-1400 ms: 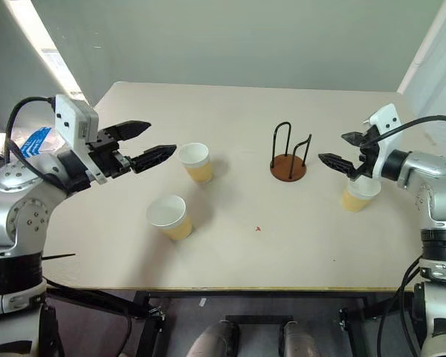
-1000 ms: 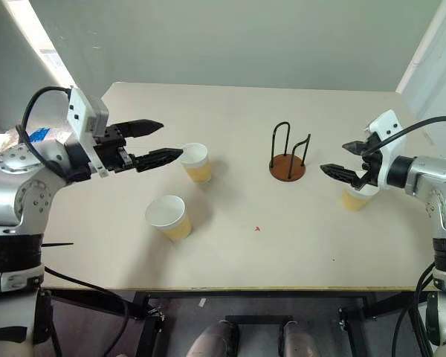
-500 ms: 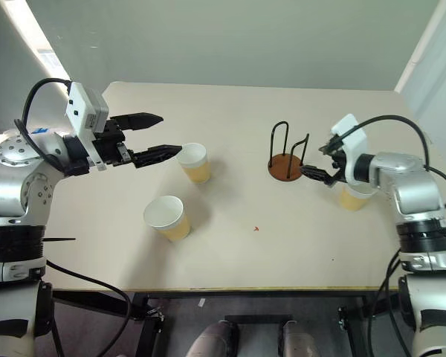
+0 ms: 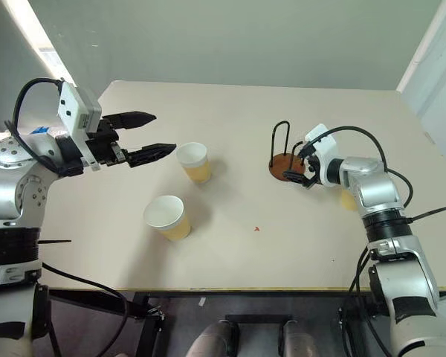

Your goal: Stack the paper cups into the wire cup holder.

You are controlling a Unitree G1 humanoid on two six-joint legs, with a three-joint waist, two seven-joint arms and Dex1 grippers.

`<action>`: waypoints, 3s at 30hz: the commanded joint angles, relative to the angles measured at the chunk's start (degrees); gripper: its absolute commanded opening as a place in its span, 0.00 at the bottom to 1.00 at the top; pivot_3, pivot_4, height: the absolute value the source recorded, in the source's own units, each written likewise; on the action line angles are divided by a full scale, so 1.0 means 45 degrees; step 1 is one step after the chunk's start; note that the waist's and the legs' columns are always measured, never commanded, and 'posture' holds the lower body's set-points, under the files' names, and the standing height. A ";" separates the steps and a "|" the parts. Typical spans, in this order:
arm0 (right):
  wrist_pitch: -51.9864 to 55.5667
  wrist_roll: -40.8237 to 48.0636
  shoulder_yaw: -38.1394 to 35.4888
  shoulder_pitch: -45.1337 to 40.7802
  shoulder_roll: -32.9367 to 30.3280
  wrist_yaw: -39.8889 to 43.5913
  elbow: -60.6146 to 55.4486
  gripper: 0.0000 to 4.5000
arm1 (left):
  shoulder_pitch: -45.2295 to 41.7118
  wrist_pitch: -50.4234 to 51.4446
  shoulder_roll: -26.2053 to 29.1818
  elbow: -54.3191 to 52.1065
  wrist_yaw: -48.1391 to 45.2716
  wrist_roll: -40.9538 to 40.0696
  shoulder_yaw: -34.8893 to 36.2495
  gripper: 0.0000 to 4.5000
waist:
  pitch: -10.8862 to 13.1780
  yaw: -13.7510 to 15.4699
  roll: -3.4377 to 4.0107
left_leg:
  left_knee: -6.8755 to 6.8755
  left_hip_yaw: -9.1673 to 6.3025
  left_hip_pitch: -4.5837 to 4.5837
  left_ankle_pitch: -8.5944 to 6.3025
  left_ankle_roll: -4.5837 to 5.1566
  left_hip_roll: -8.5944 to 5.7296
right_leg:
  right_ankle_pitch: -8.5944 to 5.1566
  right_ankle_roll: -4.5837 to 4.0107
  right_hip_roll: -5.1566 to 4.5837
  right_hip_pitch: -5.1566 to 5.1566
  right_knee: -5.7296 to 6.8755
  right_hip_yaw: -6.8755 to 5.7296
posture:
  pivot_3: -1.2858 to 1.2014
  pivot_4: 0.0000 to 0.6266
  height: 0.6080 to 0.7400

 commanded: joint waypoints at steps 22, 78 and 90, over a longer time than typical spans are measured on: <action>0.0342 0.0134 -0.0884 -0.0352 0.0619 -0.0155 -0.0295 0.01 | 0.0482 0.0712 0.0107 -0.1259 0.0380 -0.0509 0.0470 0.98 | 0.0000 0.0011 -0.0001 | -0.0004 -0.0002 -0.0009 -0.0012 -0.0035 0.0003 | -0.0024 -0.0042 -0.0001 -0.0029 0.0047 -0.0012 | 0.52 0.24 1.00; 0.4351 0.5690 -0.2925 0.5052 -0.3977 0.4275 -1.0711 0.88 | 0.4120 -0.0908 0.4060 -0.5610 -0.3056 0.1435 -0.1455 0.98 | -0.0014 -0.0081 -0.0032 | 0.0000 -0.0007 0.0037 0.0029 -0.0073 0.0033 | -0.0150 -0.0149 0.0033 0.0001 0.0108 0.0004 | 0.52 0.24 1.00; 0.5322 0.8092 -0.4273 0.4964 -0.3817 0.3112 -1.1323 0.88 | 0.4309 -0.1235 0.4035 -0.4993 -0.2964 0.2927 -0.2172 0.98 | -0.0022 -0.0071 -0.0043 | -0.0006 -0.0009 0.0031 -0.0035 -0.0094 0.0035 | -0.0214 -0.0174 0.0032 -0.0027 0.0134 -0.0002 | 0.52 0.24 1.00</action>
